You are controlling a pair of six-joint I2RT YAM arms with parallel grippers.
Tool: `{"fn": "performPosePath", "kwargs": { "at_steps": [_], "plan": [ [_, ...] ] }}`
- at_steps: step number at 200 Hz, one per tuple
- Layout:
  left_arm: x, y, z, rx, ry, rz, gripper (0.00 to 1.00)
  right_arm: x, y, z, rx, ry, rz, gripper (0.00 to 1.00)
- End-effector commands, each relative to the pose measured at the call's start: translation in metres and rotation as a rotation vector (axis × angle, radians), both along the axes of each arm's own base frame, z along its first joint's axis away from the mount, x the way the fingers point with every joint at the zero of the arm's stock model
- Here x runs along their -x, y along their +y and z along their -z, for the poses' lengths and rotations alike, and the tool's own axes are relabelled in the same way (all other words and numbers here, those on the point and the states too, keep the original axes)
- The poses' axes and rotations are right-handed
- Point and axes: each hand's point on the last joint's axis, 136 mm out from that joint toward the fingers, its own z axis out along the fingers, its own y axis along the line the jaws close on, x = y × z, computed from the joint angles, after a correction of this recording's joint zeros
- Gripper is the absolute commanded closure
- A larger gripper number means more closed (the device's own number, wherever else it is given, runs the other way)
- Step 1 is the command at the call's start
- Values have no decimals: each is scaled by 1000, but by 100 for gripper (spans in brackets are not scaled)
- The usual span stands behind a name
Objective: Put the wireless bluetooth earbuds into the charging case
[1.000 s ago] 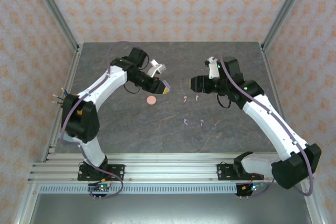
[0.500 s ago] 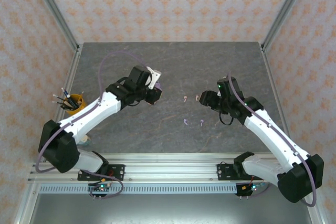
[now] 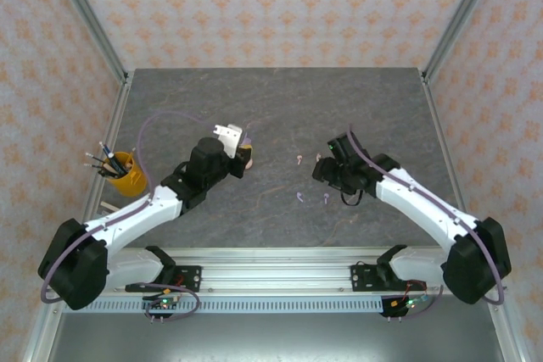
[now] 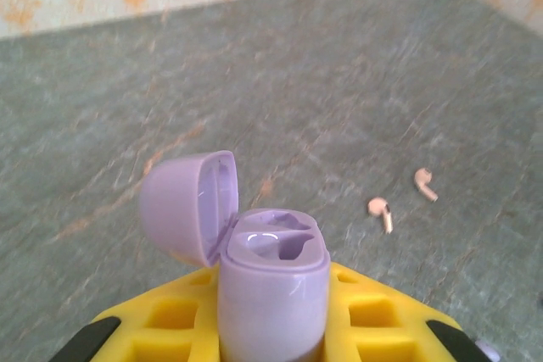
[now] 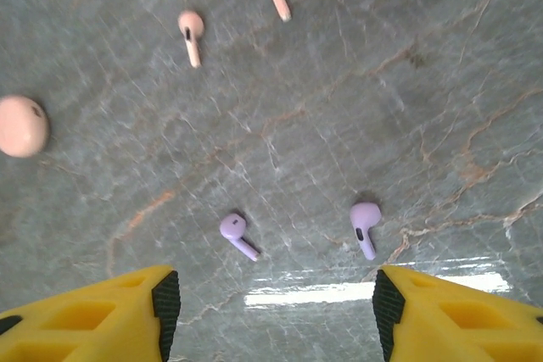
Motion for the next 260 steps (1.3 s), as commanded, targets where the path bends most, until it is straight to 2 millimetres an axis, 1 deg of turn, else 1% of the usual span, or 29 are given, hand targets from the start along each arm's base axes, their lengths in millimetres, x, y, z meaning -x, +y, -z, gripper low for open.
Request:
{"fn": "performPosePath", "kwargs": {
  "at_steps": [1,27,56,84,123,135,144,174,191,209,225,227,230,260],
  "plan": [
    [3,-18,-60,129,-279,103,100,8,2,8,90,34,-17,37],
    [20,-33,-60,160,-326,232,100,14,12,20,153,64,-69,37],
    [36,-43,-59,189,-347,329,100,14,17,28,187,83,-76,38],
    [44,-42,-52,189,-359,353,100,14,19,36,189,108,-53,38],
    [47,-37,-51,200,-386,332,100,11,27,42,193,131,-52,39],
    [46,-36,-50,199,-383,326,100,7,31,38,185,117,-55,39],
    [44,-36,-49,199,-380,323,100,2,34,30,173,93,-52,39],
    [41,-39,-45,195,-370,325,100,-17,43,-5,158,8,-63,38],
    [39,-40,-44,204,-369,324,100,-23,47,-22,141,-15,-78,38],
    [38,-41,-43,216,-371,321,100,-26,47,-28,143,-7,-73,38],
    [36,-39,-42,227,-368,304,100,-24,43,-20,165,18,-62,38],
    [36,-39,-48,236,-389,303,100,-24,43,-18,166,23,-61,38],
    [36,-39,-50,241,-397,301,100,-23,43,-15,168,30,-61,38],
    [32,-36,-60,244,-424,277,100,-12,43,16,195,100,-75,41]
  ]
}}
